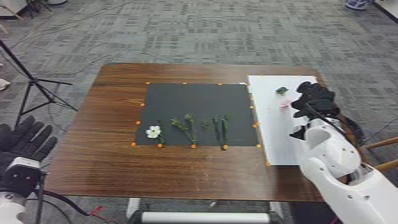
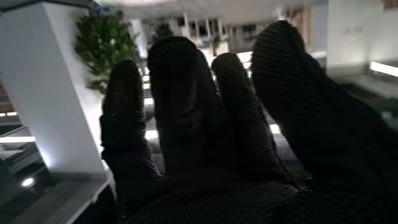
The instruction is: Arrange flowers
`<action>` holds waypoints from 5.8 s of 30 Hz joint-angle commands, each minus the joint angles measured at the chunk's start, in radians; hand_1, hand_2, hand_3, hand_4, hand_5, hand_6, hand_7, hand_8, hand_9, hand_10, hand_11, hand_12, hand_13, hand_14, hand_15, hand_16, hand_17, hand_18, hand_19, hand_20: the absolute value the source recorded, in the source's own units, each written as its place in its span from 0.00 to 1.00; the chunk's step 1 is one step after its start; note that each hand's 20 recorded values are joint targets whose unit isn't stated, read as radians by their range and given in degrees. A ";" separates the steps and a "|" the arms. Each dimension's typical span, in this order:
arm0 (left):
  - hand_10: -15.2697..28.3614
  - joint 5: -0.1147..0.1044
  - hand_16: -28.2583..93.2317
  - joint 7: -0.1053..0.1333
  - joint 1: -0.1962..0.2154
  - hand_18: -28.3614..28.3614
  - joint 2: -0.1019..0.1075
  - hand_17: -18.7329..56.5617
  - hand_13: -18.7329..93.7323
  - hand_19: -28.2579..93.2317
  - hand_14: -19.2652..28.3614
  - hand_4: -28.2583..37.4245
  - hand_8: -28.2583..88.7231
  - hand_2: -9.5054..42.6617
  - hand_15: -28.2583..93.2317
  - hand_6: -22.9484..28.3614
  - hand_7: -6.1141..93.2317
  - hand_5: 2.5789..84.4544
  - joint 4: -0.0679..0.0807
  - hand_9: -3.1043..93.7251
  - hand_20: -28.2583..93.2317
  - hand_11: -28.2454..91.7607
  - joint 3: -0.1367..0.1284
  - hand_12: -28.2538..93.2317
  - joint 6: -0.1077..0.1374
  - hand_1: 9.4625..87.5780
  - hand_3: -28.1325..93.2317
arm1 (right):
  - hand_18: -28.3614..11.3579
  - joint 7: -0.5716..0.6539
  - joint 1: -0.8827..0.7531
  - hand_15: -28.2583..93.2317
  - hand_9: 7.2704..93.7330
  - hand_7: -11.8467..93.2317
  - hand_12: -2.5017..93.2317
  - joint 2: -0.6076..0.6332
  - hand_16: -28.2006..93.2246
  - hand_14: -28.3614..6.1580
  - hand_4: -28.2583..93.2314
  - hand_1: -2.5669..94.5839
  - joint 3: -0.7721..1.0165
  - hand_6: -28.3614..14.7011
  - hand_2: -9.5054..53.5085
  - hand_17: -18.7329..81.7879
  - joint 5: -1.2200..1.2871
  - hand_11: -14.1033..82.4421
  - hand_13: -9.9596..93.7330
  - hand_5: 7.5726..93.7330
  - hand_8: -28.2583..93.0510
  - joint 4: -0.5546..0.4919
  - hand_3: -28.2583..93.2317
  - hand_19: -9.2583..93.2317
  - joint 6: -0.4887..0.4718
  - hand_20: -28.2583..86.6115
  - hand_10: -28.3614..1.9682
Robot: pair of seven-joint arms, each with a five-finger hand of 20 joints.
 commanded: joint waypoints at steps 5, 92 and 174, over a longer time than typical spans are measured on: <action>0.67 -0.025 0.21 0.022 0.027 0.72 -0.004 0.22 0.39 0.44 0.69 0.00 0.18 0.51 0.48 0.63 0.17 0.45 -0.019 0.37 0.34 0.39 -0.008 0.33 0.019 0.22 0.82 | 0.08 0.049 -0.011 0.70 0.54 0.24 0.18 -0.002 0.55 0.58 0.00 0.67 -0.022 0.46 0.00 0.45 -0.064 0.31 0.65 0.52 0.15 0.051 0.83 0.83 -0.113 0.52 0.41; 0.67 -0.021 0.21 0.015 0.056 0.72 -0.018 0.22 0.39 0.44 0.69 0.00 0.18 0.51 0.48 0.63 0.17 0.45 -0.027 0.37 0.33 0.39 -0.011 0.33 0.011 0.22 0.82 | 0.09 0.066 0.058 0.78 0.92 0.37 0.52 0.077 0.65 0.58 0.00 0.74 -0.096 0.64 0.00 0.56 0.062 0.28 0.78 0.78 0.31 -0.038 0.80 0.92 0.180 0.60 0.66; 0.66 0.000 0.21 -0.025 -0.167 0.72 0.073 0.22 0.39 0.44 0.69 0.00 0.18 0.52 0.48 0.63 0.17 0.45 0.045 0.37 0.34 0.39 0.166 0.33 0.008 0.23 0.82 | 0.18 -0.322 0.706 0.76 0.83 0.46 0.45 -0.489 0.66 0.66 0.00 0.71 -0.906 0.70 0.00 0.50 0.150 0.27 0.73 0.64 0.21 0.556 0.78 0.84 0.223 0.62 0.72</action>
